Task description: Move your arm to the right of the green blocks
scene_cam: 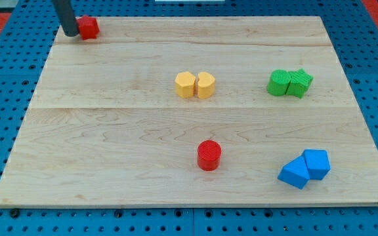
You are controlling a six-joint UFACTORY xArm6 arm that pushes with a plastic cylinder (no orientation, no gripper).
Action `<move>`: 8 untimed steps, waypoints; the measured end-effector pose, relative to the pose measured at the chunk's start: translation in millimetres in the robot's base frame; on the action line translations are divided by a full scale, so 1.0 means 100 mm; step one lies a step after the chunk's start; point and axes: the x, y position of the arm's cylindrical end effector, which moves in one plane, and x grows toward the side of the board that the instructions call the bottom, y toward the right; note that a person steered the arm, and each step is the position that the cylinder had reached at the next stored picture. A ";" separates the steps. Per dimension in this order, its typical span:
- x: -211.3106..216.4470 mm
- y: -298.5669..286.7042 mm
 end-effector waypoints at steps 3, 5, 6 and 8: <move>0.57 0.63; 0.57 0.76; 0.57 0.78; 0.57 1.87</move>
